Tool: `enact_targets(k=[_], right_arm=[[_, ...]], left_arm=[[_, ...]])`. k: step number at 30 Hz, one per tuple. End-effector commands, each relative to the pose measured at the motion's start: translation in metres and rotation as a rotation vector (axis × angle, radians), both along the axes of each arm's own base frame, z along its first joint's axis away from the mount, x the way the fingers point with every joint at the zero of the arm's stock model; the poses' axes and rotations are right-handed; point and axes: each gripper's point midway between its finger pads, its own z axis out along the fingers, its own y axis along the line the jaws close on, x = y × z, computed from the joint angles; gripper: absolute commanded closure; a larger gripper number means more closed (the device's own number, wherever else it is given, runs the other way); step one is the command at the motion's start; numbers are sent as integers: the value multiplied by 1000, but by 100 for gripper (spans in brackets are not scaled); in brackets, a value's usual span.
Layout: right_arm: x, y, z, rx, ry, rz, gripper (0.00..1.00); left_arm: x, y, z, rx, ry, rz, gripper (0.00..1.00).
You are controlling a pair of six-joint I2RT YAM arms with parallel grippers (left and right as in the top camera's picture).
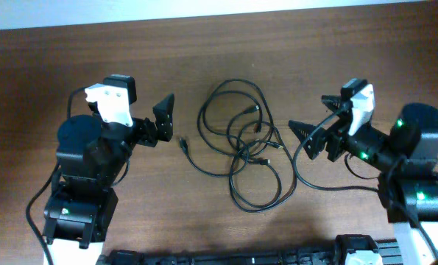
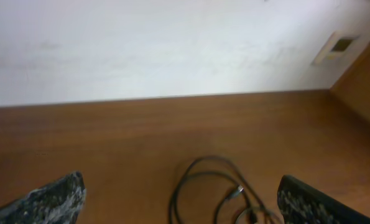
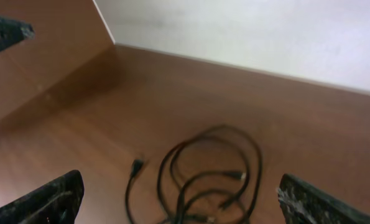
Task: Untangle cables
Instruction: 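Reach the right gripper down and grasp a cable from the pile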
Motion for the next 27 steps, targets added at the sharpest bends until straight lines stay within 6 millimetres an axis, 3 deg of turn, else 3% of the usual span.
enact_targets(k=[1, 10, 15, 18, 27], right_arm=[[4, 10, -20, 66, 126, 79, 1], [24, 44, -116, 299, 599, 292, 1], [20, 92, -164, 241, 706, 422, 1], [26, 96, -202, 110, 798, 292, 1], [26, 121, -220, -20, 740, 305, 1]], left_arm=[[0, 9, -8, 49, 21, 41, 1], [-3, 10, -23, 62, 86, 39, 1], [-3, 10, -23, 62, 86, 40, 1], [-4, 10, -24, 62, 86, 39, 1], [-4, 10, -24, 62, 86, 40, 1]])
